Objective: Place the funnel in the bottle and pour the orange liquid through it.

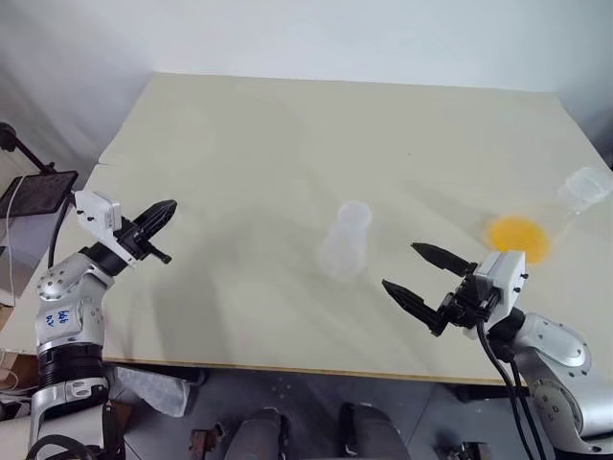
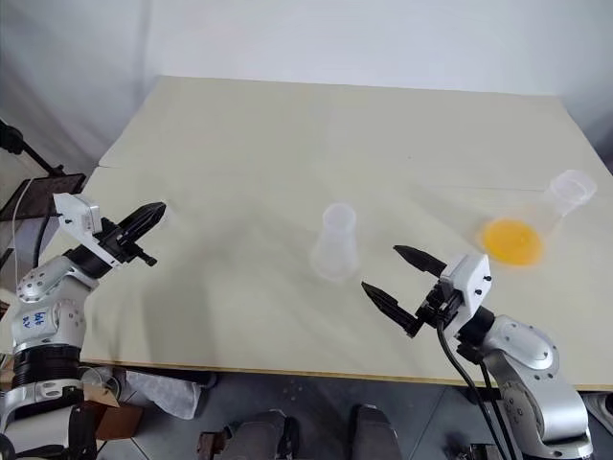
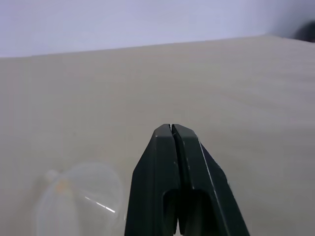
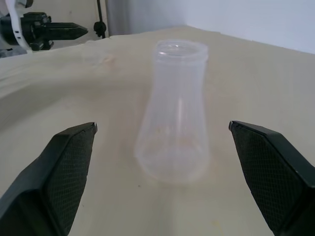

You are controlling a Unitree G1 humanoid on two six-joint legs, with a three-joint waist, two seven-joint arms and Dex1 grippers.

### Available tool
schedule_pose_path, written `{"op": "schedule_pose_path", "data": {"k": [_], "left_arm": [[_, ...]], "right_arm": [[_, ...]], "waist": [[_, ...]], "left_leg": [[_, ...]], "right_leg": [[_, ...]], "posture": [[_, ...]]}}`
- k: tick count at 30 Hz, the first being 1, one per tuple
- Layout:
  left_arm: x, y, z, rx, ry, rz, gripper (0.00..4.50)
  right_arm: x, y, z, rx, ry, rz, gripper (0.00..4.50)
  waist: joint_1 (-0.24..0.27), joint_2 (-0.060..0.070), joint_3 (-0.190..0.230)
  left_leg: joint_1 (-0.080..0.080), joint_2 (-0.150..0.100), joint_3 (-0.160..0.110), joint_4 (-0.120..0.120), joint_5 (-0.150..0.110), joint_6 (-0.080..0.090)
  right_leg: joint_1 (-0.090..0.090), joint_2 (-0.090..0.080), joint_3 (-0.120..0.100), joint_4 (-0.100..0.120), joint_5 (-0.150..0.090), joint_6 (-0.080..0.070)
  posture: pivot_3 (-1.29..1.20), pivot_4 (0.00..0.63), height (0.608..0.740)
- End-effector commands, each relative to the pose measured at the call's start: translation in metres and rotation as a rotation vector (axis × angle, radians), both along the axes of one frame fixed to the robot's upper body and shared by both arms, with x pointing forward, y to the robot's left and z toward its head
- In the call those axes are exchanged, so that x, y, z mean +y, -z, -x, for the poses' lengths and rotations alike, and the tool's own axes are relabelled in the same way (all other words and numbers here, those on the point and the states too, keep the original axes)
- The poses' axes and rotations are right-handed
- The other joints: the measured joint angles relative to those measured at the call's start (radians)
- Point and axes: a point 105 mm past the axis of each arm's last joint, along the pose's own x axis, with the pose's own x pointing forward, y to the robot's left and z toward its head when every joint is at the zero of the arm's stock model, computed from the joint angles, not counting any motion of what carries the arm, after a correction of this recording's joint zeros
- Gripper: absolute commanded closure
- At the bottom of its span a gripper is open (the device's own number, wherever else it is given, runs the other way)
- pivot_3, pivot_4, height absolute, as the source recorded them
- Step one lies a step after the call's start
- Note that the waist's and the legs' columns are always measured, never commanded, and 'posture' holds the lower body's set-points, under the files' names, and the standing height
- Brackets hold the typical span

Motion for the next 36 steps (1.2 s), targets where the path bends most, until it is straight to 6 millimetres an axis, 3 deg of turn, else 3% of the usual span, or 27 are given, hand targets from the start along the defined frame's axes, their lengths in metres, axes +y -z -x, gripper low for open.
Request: {"op": "schedule_pose_path", "data": {"k": [1, 4, 7, 10, 15, 19, 20, 26, 36], "left_arm": [[-0.008, -0.01, 0.008, -0.029, 0.046, -0.048, 4.46], [-0.023, -0.007, 0.011, -0.028, 0.085, -0.04, 4.46], [-0.036, 0.003, 0.015, -0.025, 0.075, -0.033, 3.88], [-0.038, 0.014, 0.019, -0.011, 0.031, -0.019, 2.93], [-0.007, 0.023, 0.021, -0.011, -0.251, 0.001, 1.46], [0.029, 0.023, 0.025, -0.013, -0.486, 0.043, 0.18], [0.036, 0.025, 0.025, 0.005, -0.521, 0.058, 0.04], [0.038, 0.019, 0.011, 0.018, -0.548, 0.03, 0.04], [0.042, 0.02, -0.038, 0.107, -0.525, -0.01, 0.04]], "right_arm": [[0.001, -0.012, 0.005, -0.069, 0.013, -0.008, 0.0], [0.002, -0.01, 0.006, -0.063, 0.017, -0.013, 0.0], [0.001, -0.011, 0.006, -0.057, 0.009, -0.006, 0.0], [-0.002, -0.013, 0.005, -0.056, 0.003, 0.006, 0.0], [-0.004, -0.015, 0.003, -0.053, -0.011, 0.015, 0.0], [-0.003, -0.014, 0.004, -0.048, -0.019, 0.013, 0.0], [-0.003, -0.014, 0.004, -0.047, -0.021, 0.013, 0.0], [-0.001, -0.016, 0.003, -0.051, -0.032, 0.011, 0.0], [0.0, -0.021, 0.002, -0.069, -0.024, 0.008, 0.0]], "waist": [[0.0, 0.0, 0.0], [0.002, 0.0, 0.0], [0.003, 0.0, 0.0], [0.002, 0.0, 0.0], [0.0, 0.0, 0.0], [0.002, 0.0, 0.0], [0.002, 0.0, 0.0], [0.008, 0.0, 0.0], [0.003, 0.0, 0.0]], "left_leg": [[0.0, 0.0, 0.0, 0.0, 0.0, 0.0], [0.0, 0.0, 0.0, 0.0, 0.0, 0.0], [0.0, 0.0, -0.001, 0.0, 0.0, 0.0], [0.0, 0.0, -0.001, 0.0, 0.0, 0.0], [0.0, 0.001, 0.0, 0.0, 0.0, 0.0], [0.0, 0.001, -0.001, 0.0, 0.0, 0.0], [0.0, 0.001, -0.001, 0.0, 0.0, 0.0], [0.0, 0.0, -0.001, 0.0, 0.0, 0.0], [0.0, 0.0, 0.001, -0.001, 0.0, 0.0]], "right_leg": [[0.0, 0.0, 0.0, 0.0, 0.0, 0.0], [0.0, 0.0, 0.002, 0.0, 0.0, 0.0], [0.001, -0.001, 0.004, 0.0, 0.0, 0.0], [0.0, -0.001, 0.006, 0.0, 0.0, 0.0], [0.0, 0.0, 0.007, -0.001, 0.0, 0.0], [0.0, 0.0, 0.008, -0.001, 0.0, 0.0], [0.0, -0.001, 0.008, -0.002, 0.0, 0.0], [0.001, -0.002, 0.007, -0.001, 0.0, 0.0], [-0.001, 0.002, -0.001, 0.0, 0.0, 0.0]], "posture": [[0.0, 0.15, 0.74], [0.0, 0.15, 0.74], [0.0, 0.15, 0.74], [0.0, 0.15, 0.74], [0.0, 0.15, 0.74], [0.0, 0.15, 0.74], [0.0, 0.15, 0.74], [0.0, 0.15, 0.74], [0.0, 0.15, 0.74]]}}
